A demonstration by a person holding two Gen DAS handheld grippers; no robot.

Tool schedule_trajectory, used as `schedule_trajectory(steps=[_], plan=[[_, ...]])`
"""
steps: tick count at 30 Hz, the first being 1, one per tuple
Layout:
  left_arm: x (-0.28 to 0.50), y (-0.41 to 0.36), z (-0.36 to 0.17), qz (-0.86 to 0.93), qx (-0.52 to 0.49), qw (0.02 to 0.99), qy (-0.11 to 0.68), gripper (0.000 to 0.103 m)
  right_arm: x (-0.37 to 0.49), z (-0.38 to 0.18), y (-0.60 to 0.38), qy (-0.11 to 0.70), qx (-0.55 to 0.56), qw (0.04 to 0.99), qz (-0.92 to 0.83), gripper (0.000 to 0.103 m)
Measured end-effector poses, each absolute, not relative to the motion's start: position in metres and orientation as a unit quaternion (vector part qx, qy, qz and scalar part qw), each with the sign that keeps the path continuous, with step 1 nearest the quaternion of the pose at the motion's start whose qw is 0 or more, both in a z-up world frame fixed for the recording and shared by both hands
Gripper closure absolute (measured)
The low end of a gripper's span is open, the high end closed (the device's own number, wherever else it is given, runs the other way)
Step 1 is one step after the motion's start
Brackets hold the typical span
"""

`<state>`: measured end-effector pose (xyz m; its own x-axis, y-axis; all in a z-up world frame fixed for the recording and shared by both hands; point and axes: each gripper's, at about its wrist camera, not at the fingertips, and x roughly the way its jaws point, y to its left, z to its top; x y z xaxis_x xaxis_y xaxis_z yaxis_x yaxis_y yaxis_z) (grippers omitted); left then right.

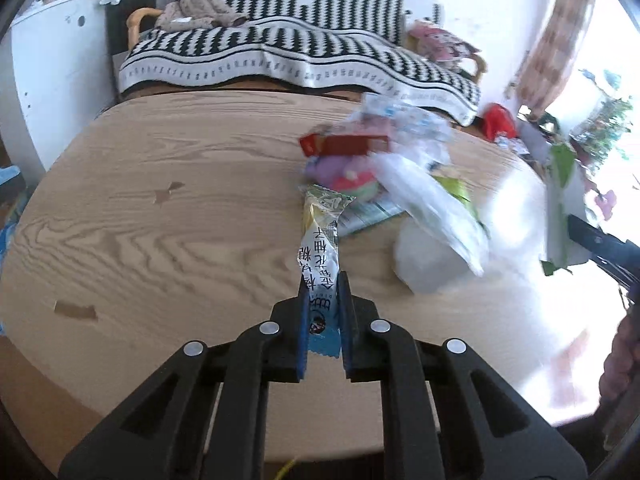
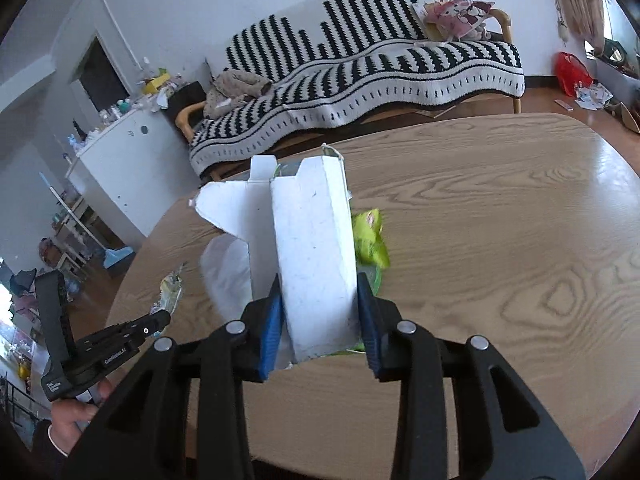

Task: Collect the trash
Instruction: 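Carry both items over the black bin and open both tools to drop them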

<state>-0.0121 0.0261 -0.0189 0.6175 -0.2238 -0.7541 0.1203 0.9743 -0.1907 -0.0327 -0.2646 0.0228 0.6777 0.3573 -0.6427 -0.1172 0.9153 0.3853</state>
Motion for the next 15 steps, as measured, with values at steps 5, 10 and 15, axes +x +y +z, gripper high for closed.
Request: schedule_trajectory(steps=[5, 10, 15], plan=[[-0.093, 0.019, -0.023, -0.128, -0.038, 0.894, 0.427, 0.091, -0.095, 0.019, -0.237, 0.381, 0.137, 0.902, 0.149, 0.069], [-0.168, 0.0, -0.056, -0.166, -0.021, 0.868, 0.467, 0.091, -0.16, -0.013, -0.22, 0.407, 0.115, 0.892, 0.16, 0.069], [-0.201, -0.021, -0.112, -0.191, -0.03, 0.814, 0.548, 0.091, -0.2, -0.055, -0.205, 0.453, 0.104, 0.872, 0.155, 0.069]])
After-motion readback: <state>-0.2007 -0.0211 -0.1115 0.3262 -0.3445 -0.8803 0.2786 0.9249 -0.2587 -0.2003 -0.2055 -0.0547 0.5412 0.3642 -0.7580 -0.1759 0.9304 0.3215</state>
